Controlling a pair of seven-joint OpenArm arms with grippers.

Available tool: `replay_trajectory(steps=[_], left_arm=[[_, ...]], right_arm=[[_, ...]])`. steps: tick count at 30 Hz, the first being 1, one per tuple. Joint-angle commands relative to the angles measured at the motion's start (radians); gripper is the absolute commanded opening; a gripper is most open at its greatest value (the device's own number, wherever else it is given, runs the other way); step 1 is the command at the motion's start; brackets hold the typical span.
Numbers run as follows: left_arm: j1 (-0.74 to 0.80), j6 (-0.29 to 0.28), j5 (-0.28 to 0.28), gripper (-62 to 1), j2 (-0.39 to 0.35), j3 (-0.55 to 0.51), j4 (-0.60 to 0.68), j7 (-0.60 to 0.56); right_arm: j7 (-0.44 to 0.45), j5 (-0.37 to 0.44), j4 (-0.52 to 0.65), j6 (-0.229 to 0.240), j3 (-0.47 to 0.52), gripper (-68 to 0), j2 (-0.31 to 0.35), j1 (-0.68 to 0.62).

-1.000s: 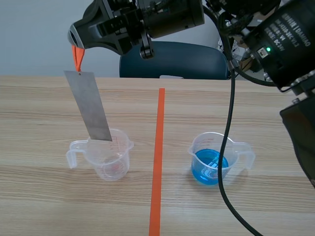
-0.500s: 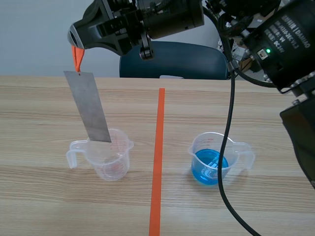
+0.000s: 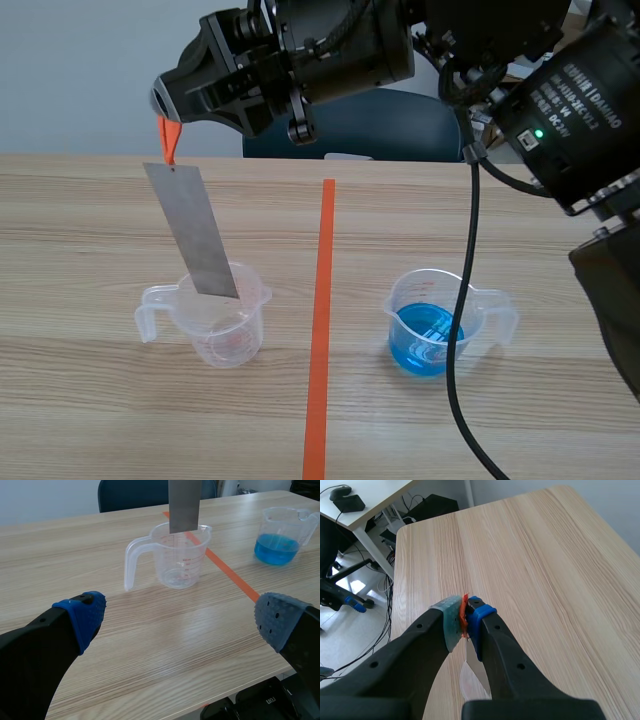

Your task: Do the redox reaction experiment. put the plate into the left beaker

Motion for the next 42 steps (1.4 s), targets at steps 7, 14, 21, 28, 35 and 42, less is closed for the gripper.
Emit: replay_trajectory(steps=[7,14,21,28,35,42], left_arm=[[-0.002,-0.002,-0.013,1.4,-0.001,-0.006,0.019,-0.014],[-0.002,-0.002,-0.013,1.4,-0.001,-0.006,0.019,-0.014],[-0.002,-0.002,-0.013,1.4,-0.001,-0.006,0.019,-0.014],[-0.002,-0.002,-0.013,1.4,-0.001,-0.006,0.019,-0.014],[-0.002,-0.002,-0.013,1.4,-0.001,-0.006,0.019,-0.012],[-0.002,-0.002,-0.013,1.4,-0.001,-0.006,0.019,0.032]], right_arm=[[0.059,-0.024,0.007,0.004,0.009,-67.3,-0.003,0.003],[0.067,-0.032,0.004,0.004,0.009,-67.3,-0.003,0.003],[0.101,-0.032,-0.058,0.005,0.009,-67.3,-0.003,0.004],[0.115,-0.034,-0.099,0.031,0.009,-67.3,-0.006,0.004],[0.134,-0.062,-0.129,0.031,0.009,-67.3,-0.020,0.003],[0.158,-0.062,-0.171,0.065,0.009,-67.3,-0.021,0.003]])
